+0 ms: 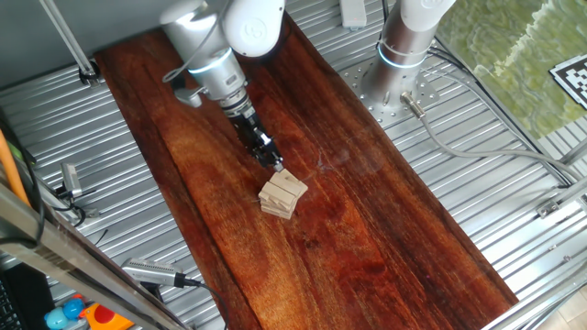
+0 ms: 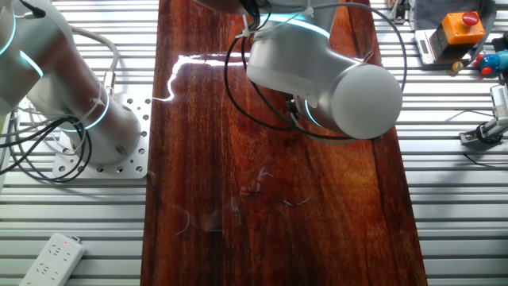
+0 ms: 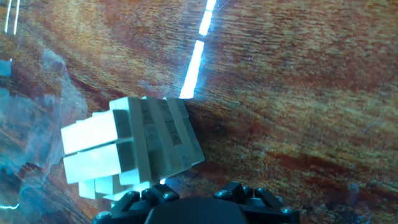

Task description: Play Jenga

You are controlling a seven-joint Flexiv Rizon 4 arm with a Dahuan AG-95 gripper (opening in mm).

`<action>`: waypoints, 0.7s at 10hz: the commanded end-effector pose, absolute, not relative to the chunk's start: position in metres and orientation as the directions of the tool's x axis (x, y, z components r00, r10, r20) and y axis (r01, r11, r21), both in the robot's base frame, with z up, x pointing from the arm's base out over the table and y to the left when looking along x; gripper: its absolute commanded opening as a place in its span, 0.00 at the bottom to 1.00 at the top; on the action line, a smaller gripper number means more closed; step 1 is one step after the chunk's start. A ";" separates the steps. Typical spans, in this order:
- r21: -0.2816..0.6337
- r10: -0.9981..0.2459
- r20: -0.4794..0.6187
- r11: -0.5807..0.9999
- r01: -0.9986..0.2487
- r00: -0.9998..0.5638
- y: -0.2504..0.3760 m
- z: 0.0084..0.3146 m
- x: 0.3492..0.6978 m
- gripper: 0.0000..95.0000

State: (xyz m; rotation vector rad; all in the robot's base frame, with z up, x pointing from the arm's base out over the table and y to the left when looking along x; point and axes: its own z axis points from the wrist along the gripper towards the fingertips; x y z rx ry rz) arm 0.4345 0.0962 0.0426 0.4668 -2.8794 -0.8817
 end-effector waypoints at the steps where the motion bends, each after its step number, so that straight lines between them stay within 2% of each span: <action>1: 0.559 -0.314 0.002 0.787 -0.260 -0.949 0.096 0.042 0.432 0.60; 5: 0.558 -0.305 0.009 0.791 -0.249 -0.952 0.097 0.042 0.425 0.60; 6: 0.558 -0.304 0.009 0.792 -0.248 -0.953 0.098 0.041 0.423 0.40; 7: 0.557 -0.304 0.010 0.793 -0.247 -0.953 0.098 0.041 0.421 0.40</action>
